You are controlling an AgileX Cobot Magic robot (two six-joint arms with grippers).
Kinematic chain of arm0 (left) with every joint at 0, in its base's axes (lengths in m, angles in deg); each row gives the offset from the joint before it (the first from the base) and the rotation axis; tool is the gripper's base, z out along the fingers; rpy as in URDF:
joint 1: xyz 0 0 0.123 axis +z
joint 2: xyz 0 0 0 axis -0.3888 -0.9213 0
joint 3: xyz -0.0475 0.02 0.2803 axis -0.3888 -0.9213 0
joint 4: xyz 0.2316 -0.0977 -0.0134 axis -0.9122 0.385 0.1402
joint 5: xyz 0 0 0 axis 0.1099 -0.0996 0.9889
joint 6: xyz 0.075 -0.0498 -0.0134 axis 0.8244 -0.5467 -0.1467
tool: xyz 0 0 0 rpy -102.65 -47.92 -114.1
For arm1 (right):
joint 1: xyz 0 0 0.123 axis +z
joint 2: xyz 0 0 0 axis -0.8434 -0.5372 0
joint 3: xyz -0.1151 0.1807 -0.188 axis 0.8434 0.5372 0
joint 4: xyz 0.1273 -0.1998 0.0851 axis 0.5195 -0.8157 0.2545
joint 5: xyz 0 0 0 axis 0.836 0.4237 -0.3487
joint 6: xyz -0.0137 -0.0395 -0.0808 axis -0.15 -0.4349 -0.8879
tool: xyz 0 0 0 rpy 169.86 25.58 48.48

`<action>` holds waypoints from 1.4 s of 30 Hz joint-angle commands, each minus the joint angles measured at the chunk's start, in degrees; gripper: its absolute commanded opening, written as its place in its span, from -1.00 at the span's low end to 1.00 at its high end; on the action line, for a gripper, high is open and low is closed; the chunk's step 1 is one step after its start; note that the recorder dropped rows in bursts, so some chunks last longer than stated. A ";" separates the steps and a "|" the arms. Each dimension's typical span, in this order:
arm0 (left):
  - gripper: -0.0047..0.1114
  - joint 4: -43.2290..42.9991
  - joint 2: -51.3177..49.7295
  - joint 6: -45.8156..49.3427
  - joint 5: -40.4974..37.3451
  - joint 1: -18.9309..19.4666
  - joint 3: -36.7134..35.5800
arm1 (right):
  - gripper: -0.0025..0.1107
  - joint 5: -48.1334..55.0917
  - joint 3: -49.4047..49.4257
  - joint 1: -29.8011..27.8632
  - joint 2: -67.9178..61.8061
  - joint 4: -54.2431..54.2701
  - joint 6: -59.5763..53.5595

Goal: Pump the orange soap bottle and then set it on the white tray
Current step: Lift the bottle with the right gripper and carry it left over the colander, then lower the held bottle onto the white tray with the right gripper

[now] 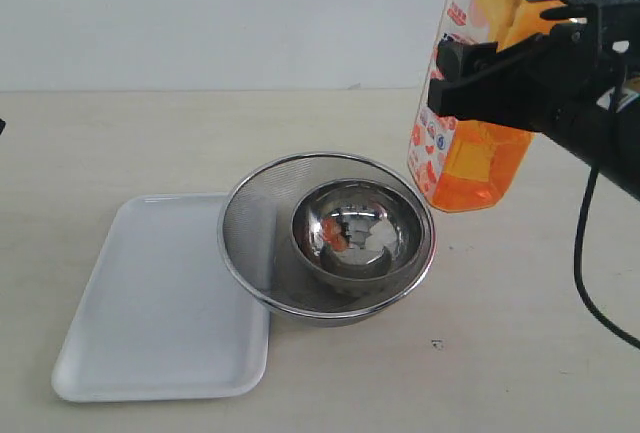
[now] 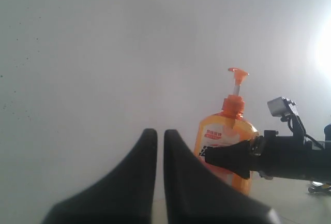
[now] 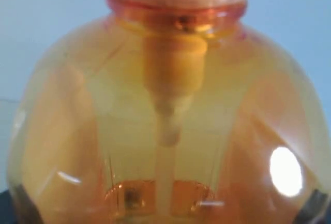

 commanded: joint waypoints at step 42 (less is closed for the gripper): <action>-0.84 29.74 15.30 20.22 -14.28 0.20 -0.40 | -0.96 9.46 -38.50 23.32 -19.53 0.24 -8.60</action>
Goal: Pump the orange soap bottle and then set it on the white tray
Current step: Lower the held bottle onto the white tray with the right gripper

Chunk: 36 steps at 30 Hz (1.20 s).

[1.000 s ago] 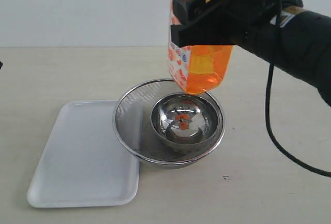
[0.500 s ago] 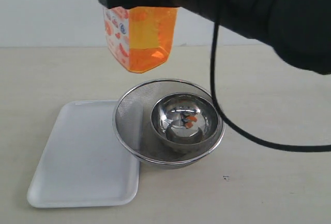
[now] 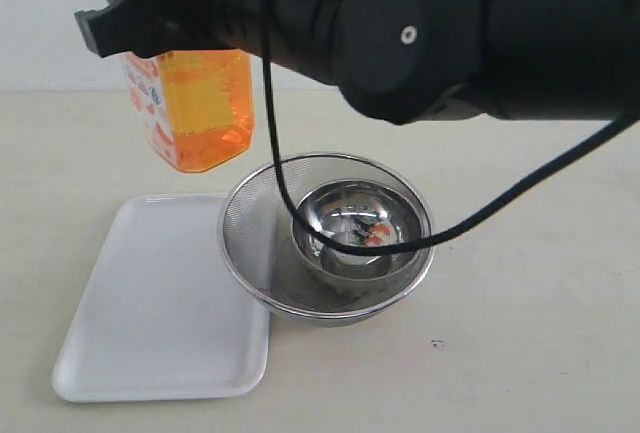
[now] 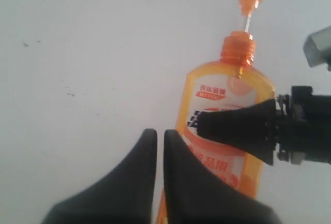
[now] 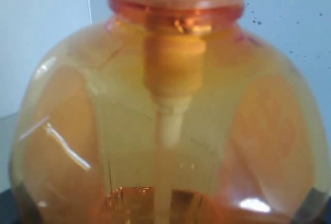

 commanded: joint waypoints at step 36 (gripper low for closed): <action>-0.84 28.02 27.10 19.29 -20.36 0.20 -0.40 | -0.96 -19.01 -5.74 6.42 -24.70 3.52 2.37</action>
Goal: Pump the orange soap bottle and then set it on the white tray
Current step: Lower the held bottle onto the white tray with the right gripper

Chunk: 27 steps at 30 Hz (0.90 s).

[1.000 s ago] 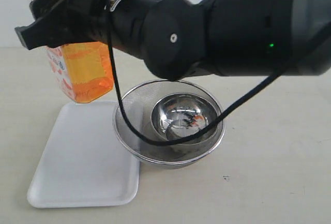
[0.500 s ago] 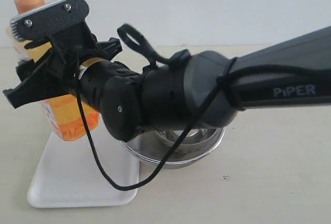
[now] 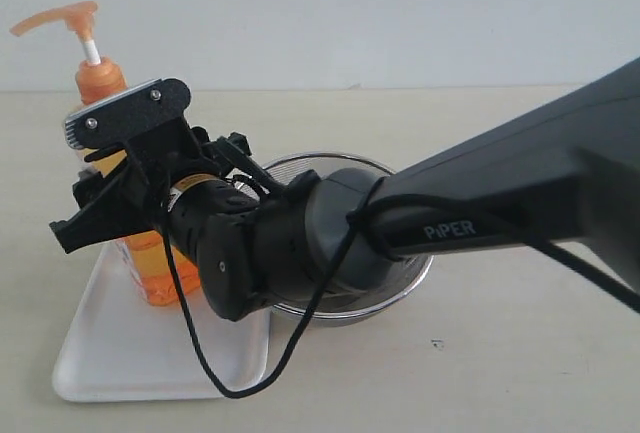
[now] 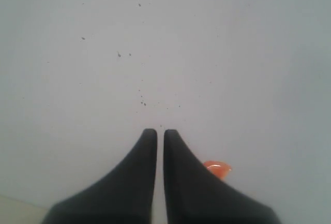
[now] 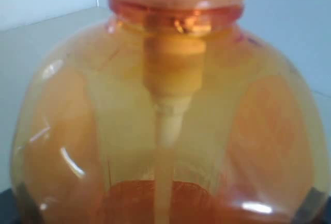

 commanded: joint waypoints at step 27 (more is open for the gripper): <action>-0.84 -0.86 0.42 -0.66 -1.18 0.20 -0.40 | 0.55 -3.62 -1.29 -0.11 0.02 0.22 -0.49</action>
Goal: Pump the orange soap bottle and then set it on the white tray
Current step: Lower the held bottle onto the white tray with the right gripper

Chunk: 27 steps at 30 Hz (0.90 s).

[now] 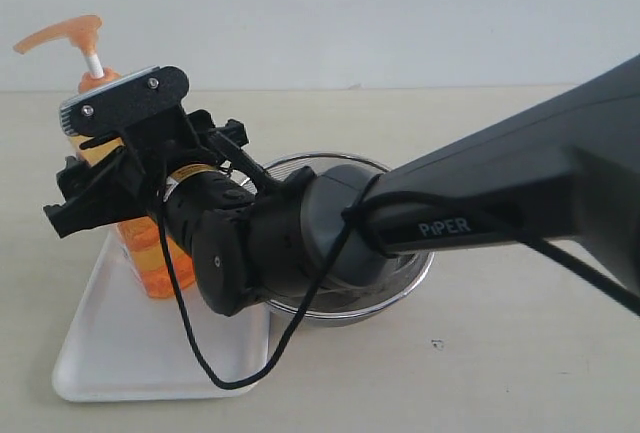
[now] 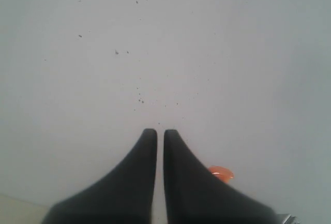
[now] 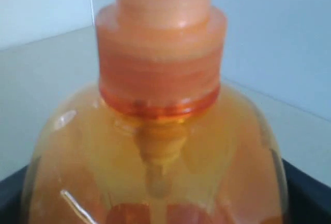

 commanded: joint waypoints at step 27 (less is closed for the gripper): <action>-0.84 -0.45 0.42 -0.41 -0.92 0.20 -0.40 | 0.67 11.56 -0.24 -0.11 11.95 7.27 -6.47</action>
